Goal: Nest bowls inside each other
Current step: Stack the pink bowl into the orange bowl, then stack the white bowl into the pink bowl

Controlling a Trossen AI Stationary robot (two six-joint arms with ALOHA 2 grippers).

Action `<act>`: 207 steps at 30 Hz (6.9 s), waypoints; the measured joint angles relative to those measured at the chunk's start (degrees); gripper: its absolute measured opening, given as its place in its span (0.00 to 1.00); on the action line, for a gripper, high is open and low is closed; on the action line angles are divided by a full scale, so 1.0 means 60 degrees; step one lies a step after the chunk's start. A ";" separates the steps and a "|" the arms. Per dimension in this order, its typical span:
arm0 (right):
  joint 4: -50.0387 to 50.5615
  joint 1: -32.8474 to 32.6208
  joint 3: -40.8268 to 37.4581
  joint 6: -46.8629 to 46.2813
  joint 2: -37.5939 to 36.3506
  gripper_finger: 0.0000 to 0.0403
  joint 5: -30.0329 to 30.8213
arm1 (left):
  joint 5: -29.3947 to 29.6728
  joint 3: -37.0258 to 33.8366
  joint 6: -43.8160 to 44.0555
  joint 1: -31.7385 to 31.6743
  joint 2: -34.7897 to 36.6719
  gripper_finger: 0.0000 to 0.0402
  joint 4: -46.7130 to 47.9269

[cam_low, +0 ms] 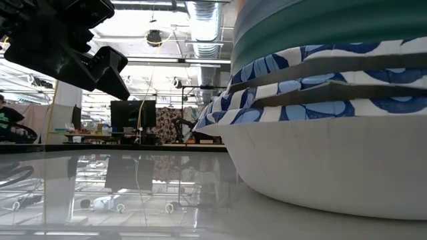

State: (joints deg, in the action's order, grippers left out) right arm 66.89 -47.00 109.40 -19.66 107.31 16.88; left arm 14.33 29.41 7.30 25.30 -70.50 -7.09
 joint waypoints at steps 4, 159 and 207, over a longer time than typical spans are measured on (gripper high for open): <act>-0.0045 0.0056 -0.0164 -0.0047 -0.0004 0.03 -0.0099 | 0.0000 0.0000 -0.0035 0.0000 0.0000 0.70 0.0010; -0.0406 -0.0655 -0.1407 -0.6212 0.0750 0.04 0.4316 | 0.0482 -0.0007 0.0564 0.0000 -0.0004 0.70 0.0187; 0.0482 0.3036 -0.6906 -0.6848 -0.7337 0.09 0.5245 | 0.2652 0.0067 0.1043 -0.0619 0.4780 0.70 0.1533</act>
State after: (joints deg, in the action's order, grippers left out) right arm 69.79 -28.79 67.97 -60.75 63.29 48.35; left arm 30.24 29.81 13.56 21.59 -41.82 2.10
